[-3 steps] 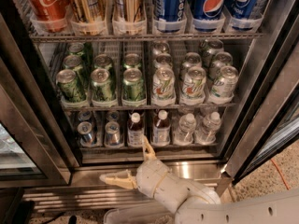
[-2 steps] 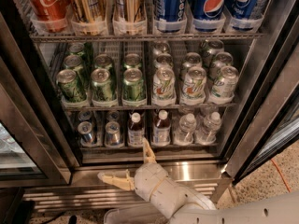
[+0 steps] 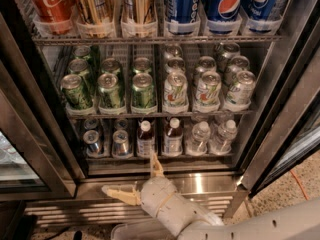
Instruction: Pick redbull can from bottom shelf of fridge
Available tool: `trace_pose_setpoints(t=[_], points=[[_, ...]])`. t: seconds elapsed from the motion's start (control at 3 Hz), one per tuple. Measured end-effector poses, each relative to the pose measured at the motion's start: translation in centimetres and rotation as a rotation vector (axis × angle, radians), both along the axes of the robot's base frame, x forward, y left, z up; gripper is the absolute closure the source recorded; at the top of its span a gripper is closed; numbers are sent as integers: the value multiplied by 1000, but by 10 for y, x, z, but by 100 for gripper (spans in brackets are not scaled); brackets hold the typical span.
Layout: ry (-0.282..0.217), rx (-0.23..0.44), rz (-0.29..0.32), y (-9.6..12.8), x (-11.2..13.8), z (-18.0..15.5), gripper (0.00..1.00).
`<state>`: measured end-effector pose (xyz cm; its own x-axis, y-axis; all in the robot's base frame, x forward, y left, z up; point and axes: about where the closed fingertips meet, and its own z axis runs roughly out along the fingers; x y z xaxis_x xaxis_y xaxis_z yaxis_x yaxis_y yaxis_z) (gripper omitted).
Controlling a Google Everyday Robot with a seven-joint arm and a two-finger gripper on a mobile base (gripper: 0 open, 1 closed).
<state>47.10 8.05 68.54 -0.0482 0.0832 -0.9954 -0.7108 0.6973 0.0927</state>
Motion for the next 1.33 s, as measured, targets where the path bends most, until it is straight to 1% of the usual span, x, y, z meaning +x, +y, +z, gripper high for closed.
trace_pose_setpoints(t=[0.33, 0.67, 1.0, 1.33], points=[[-39, 30, -15, 16, 8, -12, 0], [-130, -22, -31, 30, 16, -20, 0], [-221, -55, -85, 38, 20, -22, 0], [-296, -65, -146, 43, 21, -21, 0]])
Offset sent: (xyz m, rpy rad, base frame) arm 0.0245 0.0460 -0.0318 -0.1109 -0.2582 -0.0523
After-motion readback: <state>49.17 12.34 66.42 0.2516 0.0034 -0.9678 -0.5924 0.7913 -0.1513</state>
